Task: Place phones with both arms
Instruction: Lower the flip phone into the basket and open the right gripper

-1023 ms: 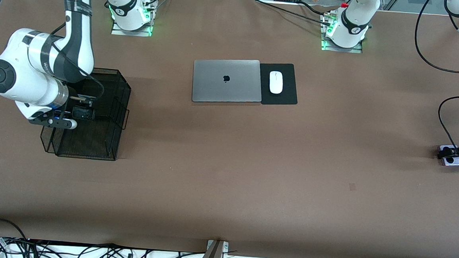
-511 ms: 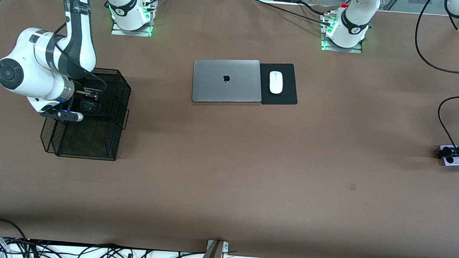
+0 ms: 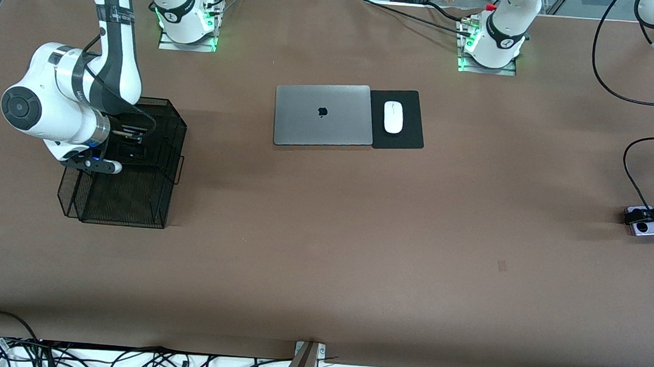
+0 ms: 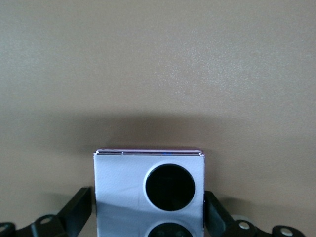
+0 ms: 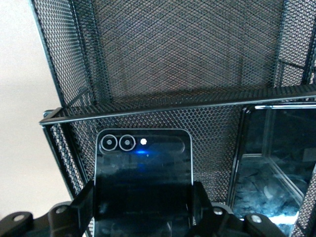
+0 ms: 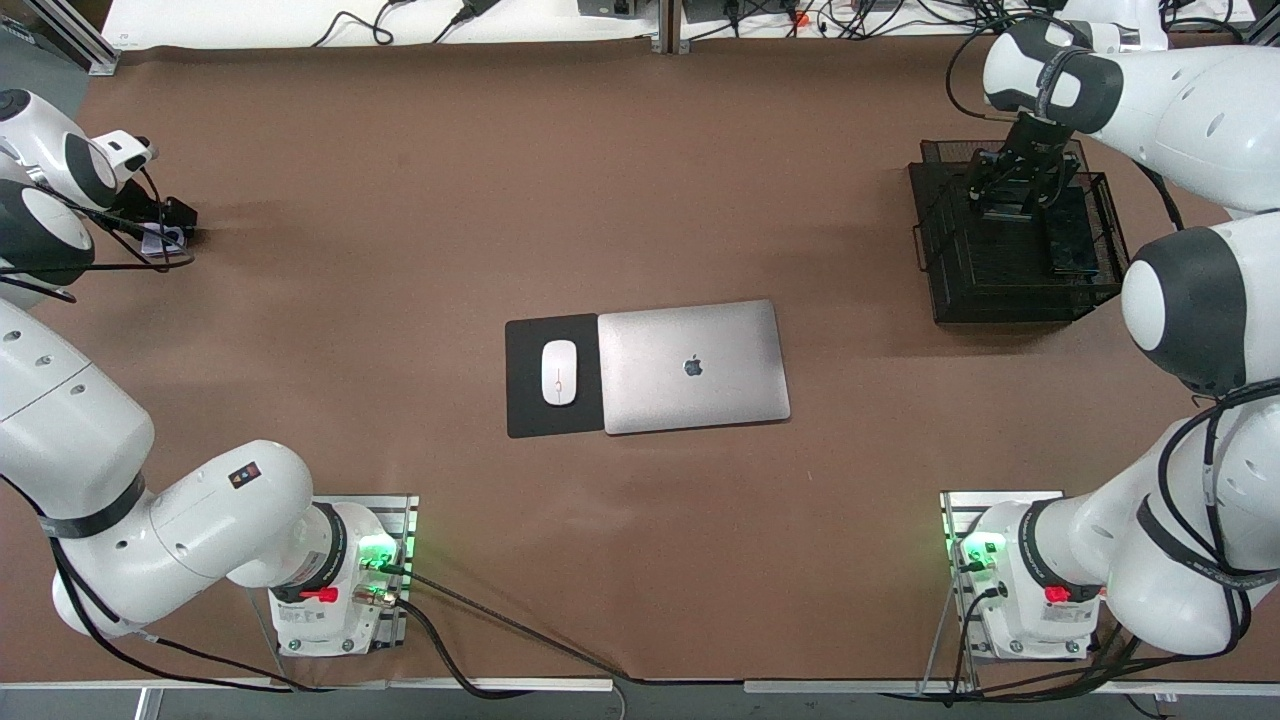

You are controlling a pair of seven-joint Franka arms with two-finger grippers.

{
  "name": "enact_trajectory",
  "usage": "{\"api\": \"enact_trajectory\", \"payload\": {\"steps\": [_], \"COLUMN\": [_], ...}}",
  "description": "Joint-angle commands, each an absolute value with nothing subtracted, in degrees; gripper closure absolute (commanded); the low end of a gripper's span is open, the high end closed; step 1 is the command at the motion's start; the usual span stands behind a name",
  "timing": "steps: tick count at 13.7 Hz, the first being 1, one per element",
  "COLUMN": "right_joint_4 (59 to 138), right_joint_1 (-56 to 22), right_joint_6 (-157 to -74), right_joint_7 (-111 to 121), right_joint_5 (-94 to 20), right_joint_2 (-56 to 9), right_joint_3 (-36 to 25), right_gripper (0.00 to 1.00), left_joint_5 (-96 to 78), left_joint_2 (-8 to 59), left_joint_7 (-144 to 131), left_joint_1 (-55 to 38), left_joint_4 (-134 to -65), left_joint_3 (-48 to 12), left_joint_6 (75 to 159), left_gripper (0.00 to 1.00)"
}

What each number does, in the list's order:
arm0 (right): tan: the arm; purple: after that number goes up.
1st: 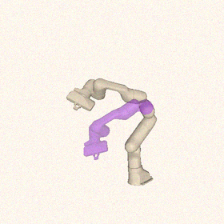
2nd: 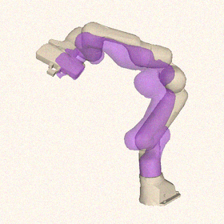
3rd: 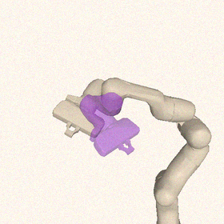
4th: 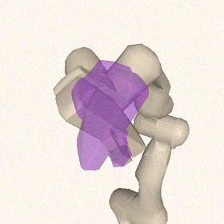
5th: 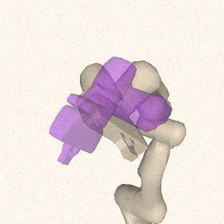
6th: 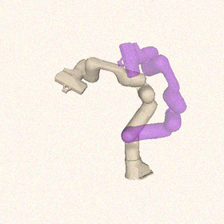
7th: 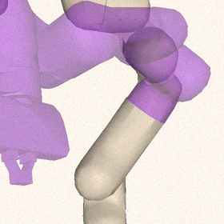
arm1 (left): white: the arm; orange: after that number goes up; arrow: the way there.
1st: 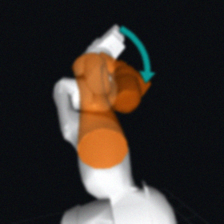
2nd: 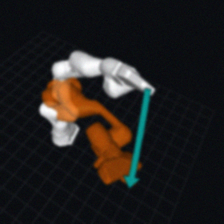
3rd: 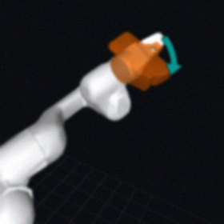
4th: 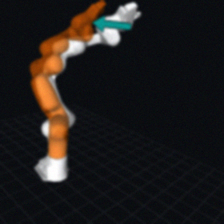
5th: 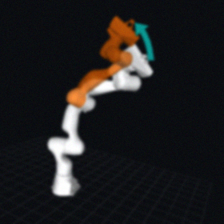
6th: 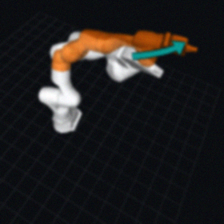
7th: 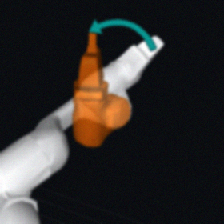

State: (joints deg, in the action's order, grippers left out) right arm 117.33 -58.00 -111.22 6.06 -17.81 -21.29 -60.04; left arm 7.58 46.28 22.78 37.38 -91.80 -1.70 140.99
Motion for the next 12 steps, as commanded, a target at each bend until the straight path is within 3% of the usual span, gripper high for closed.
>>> {"api": "enact_trajectory", "payload": {"steps": [1, 3, 4, 10, 12], "right_joint_4": [117.33, 116.29, 115.15, 100.65, 96.35], "right_joint_1": [-58.54, -58.62, -58.62, -55.38, -54.32], "right_joint_6": [-111.36, -111.10, -110.14, -98.98, -95.47], "right_joint_7": [5.19, 5.01, 5.01, 5.45, 5.45], "right_joint_5": [-18.54, -18.46, -18.46, -18.37, -18.37], "right_joint_2": [-20.57, -20.39, -20.30, -20.65, -20.74], "right_joint_3": [-60.38, -60.29, -60.38, -60.56, -60.56], "right_gripper": [0.01, 0.01, 0.01, 0.00, 0.00], "left_joint_5": [7.03, 7.12, 7.21, 7.21, 7.21], "left_joint_2": [47.37, 47.29, 47.29, 46.41, 45.53], "left_joint_7": [23.47, 23.38, 23.29, 22.85, 22.76], "left_joint_1": [37.62, 37.62, 37.62, 36.92, 36.65], "left_joint_4": [-91.23, -91.14, -91.14, -90.01, -87.47], "left_joint_3": [-1.85, -1.85, -1.85, -2.02, -2.28], "left_joint_6": [142.12, 142.12, 142.12, 140.98, 136.34], "left_gripper": [0.42, 0.71, 0.75, 0.82, 0.84]}}
